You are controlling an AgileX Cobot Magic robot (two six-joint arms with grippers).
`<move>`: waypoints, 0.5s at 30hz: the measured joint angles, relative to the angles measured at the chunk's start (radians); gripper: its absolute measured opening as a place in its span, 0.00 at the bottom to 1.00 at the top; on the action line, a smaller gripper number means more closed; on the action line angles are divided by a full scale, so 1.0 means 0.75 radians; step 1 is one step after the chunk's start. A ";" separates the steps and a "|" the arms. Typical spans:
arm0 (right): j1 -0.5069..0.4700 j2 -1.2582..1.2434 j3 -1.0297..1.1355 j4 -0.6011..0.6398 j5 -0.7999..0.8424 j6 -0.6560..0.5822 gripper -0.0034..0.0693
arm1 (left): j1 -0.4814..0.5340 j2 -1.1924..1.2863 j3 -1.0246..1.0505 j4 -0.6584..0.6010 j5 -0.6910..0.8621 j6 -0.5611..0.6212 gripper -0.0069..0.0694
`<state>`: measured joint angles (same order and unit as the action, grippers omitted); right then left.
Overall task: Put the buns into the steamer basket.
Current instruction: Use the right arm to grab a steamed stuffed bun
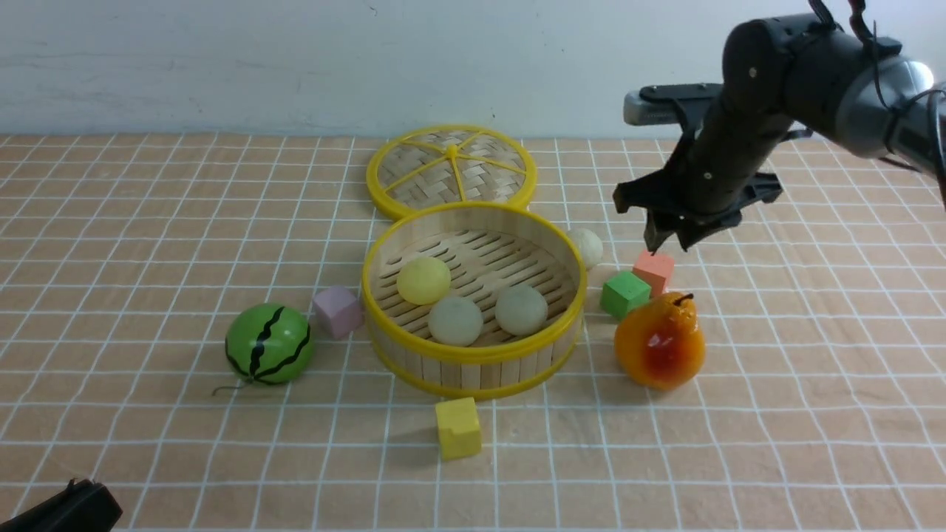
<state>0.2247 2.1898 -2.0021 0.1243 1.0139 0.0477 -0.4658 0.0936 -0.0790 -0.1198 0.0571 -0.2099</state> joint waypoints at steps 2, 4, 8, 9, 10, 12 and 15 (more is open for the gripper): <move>-0.015 0.022 0.000 0.151 -0.116 -0.097 0.44 | 0.000 0.000 0.000 0.000 0.000 0.000 0.14; -0.017 0.028 0.000 0.184 -0.163 -0.124 0.44 | 0.000 0.000 0.000 0.000 0.000 0.000 0.14; -0.017 0.080 -0.050 0.290 -0.282 -0.210 0.44 | 0.000 0.000 0.000 0.000 0.000 0.000 0.15; -0.017 0.097 -0.069 0.302 -0.292 -0.220 0.44 | 0.000 0.000 0.000 0.000 0.000 0.000 0.15; -0.017 0.138 -0.116 0.318 -0.299 -0.231 0.44 | 0.000 0.000 0.000 0.000 0.000 0.000 0.15; -0.017 0.164 -0.145 0.321 -0.300 -0.231 0.44 | 0.000 0.000 0.000 0.000 0.000 0.000 0.15; -0.018 0.250 -0.236 0.321 -0.289 -0.235 0.44 | 0.000 0.000 0.000 0.000 0.000 0.000 0.15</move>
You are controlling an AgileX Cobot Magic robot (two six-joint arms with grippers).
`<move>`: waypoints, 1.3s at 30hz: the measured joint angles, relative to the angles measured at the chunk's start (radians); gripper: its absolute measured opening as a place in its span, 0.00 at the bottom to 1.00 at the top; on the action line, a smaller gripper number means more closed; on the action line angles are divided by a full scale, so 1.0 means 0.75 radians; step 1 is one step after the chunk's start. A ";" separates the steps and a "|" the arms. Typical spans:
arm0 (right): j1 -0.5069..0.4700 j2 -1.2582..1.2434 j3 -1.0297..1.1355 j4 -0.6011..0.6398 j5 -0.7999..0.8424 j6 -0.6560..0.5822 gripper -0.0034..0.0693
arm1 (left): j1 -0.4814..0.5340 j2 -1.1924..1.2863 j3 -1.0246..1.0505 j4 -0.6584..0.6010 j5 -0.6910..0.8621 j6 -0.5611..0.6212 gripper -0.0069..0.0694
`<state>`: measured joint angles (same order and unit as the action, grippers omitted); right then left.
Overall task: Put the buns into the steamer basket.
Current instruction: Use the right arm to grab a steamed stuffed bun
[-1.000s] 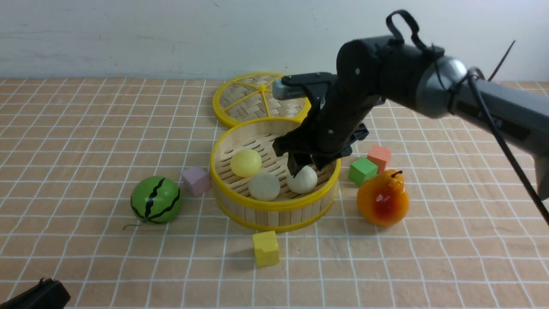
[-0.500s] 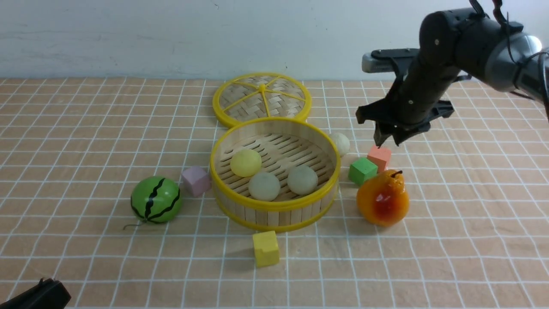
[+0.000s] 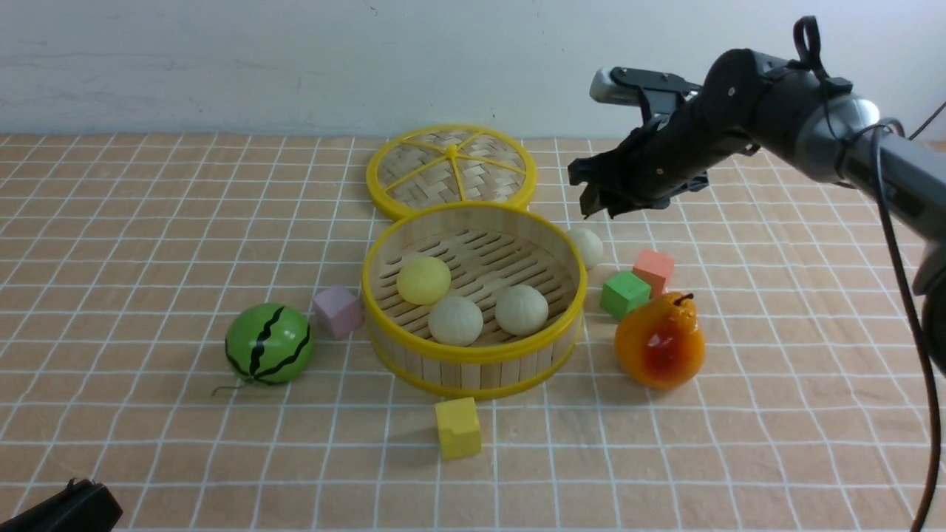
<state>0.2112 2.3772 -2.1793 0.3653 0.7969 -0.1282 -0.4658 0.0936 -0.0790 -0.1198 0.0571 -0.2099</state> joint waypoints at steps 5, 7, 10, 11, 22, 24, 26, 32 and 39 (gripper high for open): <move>0.009 0.067 -0.058 -0.007 0.003 -0.003 0.44 | 0.000 0.000 0.000 0.000 0.000 0.000 0.15; 0.012 0.080 -0.064 -0.007 0.003 -0.006 0.44 | 0.000 0.000 0.000 0.000 0.000 0.000 0.15; 0.012 0.092 -0.066 -0.007 -0.014 -0.006 0.44 | 0.000 0.000 0.000 0.000 0.000 0.000 0.15; 0.012 0.095 -0.067 -0.007 -0.020 -0.006 0.44 | 0.000 0.000 0.000 0.000 0.000 0.000 0.15; 0.012 0.105 -0.070 -0.010 -0.038 -0.008 0.43 | 0.000 0.000 0.000 0.000 0.000 0.000 0.16; 0.012 0.112 -0.072 -0.011 -0.031 -0.008 0.42 | 0.000 0.000 0.000 0.000 0.000 0.000 0.16; 0.012 0.128 -0.073 -0.015 -0.030 -0.008 0.41 | 0.000 0.000 0.000 0.000 0.000 0.000 0.16; 0.012 0.149 -0.075 -0.027 -0.033 -0.009 0.37 | 0.000 0.000 0.000 0.000 0.000 0.000 0.16; 0.012 0.149 -0.076 -0.075 -0.035 -0.009 0.34 | 0.000 0.000 0.000 0.000 0.000 0.000 0.17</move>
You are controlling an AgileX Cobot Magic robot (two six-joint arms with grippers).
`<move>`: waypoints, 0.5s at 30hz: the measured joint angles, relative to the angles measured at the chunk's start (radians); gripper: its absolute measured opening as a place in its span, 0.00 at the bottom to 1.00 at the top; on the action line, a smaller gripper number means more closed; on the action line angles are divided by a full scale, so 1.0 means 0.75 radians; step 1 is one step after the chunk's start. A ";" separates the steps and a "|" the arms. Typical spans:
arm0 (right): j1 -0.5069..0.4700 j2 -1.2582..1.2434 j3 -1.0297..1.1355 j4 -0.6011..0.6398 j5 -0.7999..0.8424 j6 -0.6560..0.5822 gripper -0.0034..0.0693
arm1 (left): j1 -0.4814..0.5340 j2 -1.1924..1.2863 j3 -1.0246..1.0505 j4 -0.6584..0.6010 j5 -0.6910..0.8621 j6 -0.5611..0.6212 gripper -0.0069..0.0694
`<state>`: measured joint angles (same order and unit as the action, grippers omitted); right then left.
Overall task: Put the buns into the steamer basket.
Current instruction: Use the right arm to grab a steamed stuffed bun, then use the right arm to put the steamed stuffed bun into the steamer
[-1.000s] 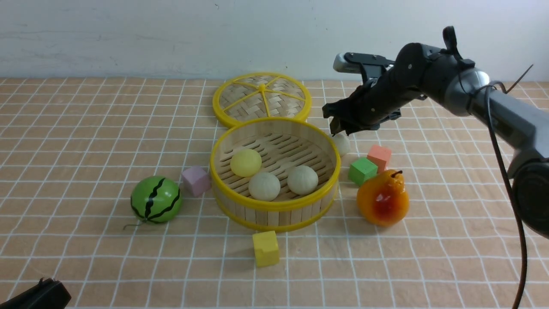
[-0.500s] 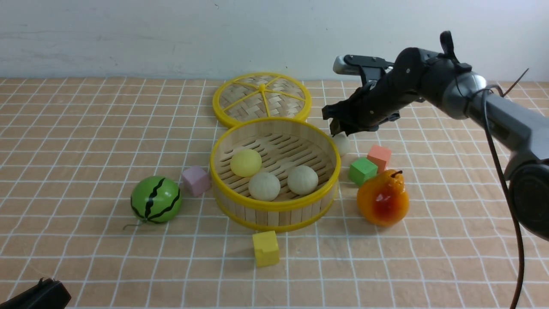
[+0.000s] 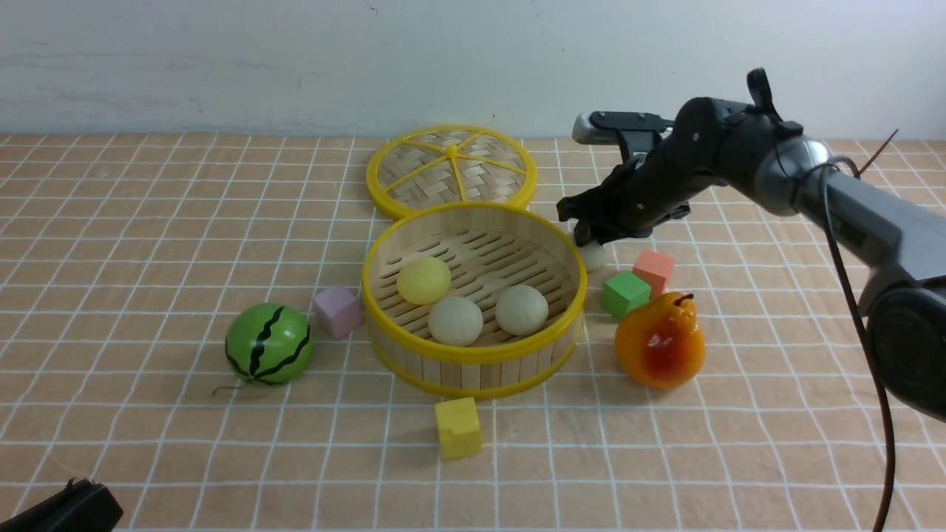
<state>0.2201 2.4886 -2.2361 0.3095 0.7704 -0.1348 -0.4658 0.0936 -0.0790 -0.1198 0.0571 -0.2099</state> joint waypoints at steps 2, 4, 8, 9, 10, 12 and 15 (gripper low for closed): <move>0.000 0.000 0.000 -0.010 0.000 0.000 0.23 | 0.000 0.000 0.000 0.000 0.000 0.000 0.17; 0.000 -0.001 -0.001 -0.018 0.000 0.000 0.13 | 0.000 0.000 0.000 0.000 0.000 0.000 0.18; 0.000 -0.004 -0.001 -0.050 0.004 0.000 0.05 | 0.000 0.000 0.000 0.000 0.000 0.000 0.18; 0.000 -0.005 -0.001 -0.050 0.004 0.000 0.05 | 0.000 0.000 0.000 0.000 0.000 0.000 0.18; 0.000 -0.008 -0.001 -0.056 0.010 0.000 0.05 | 0.000 0.000 0.000 0.000 0.000 0.000 0.19; 0.000 -0.034 -0.001 -0.089 0.042 -0.001 0.05 | 0.000 0.000 0.000 0.000 0.000 0.000 0.19; 0.000 -0.086 0.001 -0.115 0.102 -0.035 0.05 | 0.000 0.000 0.000 0.000 0.000 0.000 0.19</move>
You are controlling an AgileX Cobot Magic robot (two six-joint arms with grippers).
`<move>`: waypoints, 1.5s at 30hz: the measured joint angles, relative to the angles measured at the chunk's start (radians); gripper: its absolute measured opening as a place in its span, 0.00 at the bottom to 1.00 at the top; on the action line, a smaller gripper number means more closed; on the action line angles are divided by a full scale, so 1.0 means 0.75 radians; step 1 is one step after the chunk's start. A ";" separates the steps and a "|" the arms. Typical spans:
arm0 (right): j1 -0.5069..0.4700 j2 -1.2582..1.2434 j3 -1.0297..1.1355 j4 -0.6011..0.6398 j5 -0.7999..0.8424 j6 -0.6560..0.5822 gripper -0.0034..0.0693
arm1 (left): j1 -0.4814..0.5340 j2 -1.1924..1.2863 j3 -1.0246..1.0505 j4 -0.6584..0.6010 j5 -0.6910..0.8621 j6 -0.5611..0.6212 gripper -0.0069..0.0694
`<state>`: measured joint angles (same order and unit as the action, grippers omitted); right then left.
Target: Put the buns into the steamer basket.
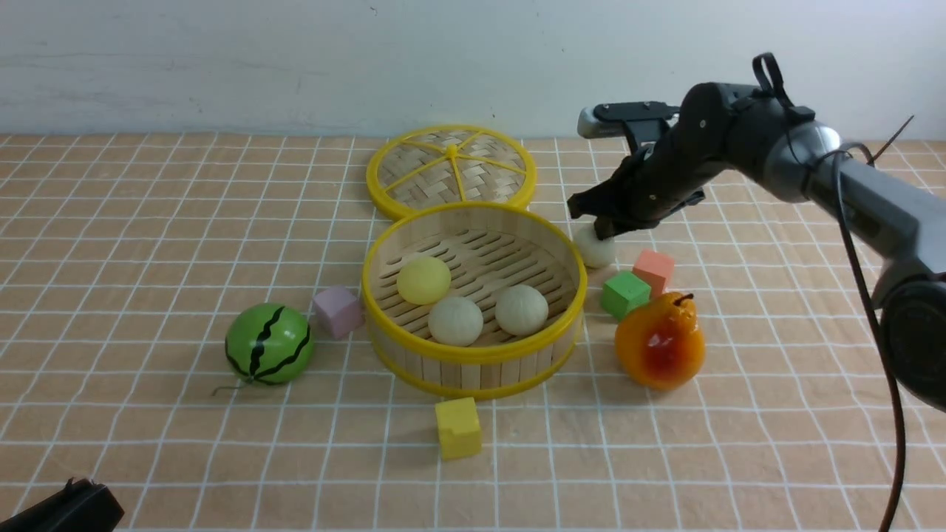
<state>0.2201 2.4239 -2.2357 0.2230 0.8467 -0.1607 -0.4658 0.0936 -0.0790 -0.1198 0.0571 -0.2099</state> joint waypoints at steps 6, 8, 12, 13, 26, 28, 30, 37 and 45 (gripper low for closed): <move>0.000 -0.095 0.000 -0.006 0.080 -0.024 0.05 | 0.000 0.000 0.000 0.000 0.000 0.000 0.20; 0.002 -0.146 0.000 0.006 0.118 -0.038 0.05 | 0.000 0.000 0.000 0.000 0.000 0.000 0.20; 0.038 -0.223 0.000 0.139 0.188 -0.121 0.05 | 0.000 0.000 0.000 0.000 0.001 0.000 0.21; 0.056 -0.236 0.000 0.185 0.199 -0.152 0.05 | 0.000 0.000 0.000 0.000 0.001 0.000 0.21; 0.249 -0.037 0.013 0.224 0.004 -0.148 0.14 | 0.000 0.000 0.000 0.000 0.002 0.000 0.22; 0.253 -0.014 0.013 0.204 -0.027 -0.145 0.22 | 0.000 0.000 0.000 0.000 0.002 0.000 0.22; 0.255 -0.005 0.013 0.202 -0.042 -0.143 0.28 | 0.000 0.000 0.000 0.000 0.002 0.000 0.23; 0.262 -0.114 0.016 0.168 0.104 0.023 0.63 | 0.000 0.000 0.000 0.000 0.002 0.000 0.23; 0.318 -0.549 0.020 -0.121 0.515 0.196 0.18 | 0.000 0.000 0.000 0.000 0.004 0.000 0.24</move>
<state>0.4584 2.0123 -2.2210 0.1324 1.2329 -0.0139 -0.4658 0.0940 -0.0790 -0.1198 0.0602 -0.2099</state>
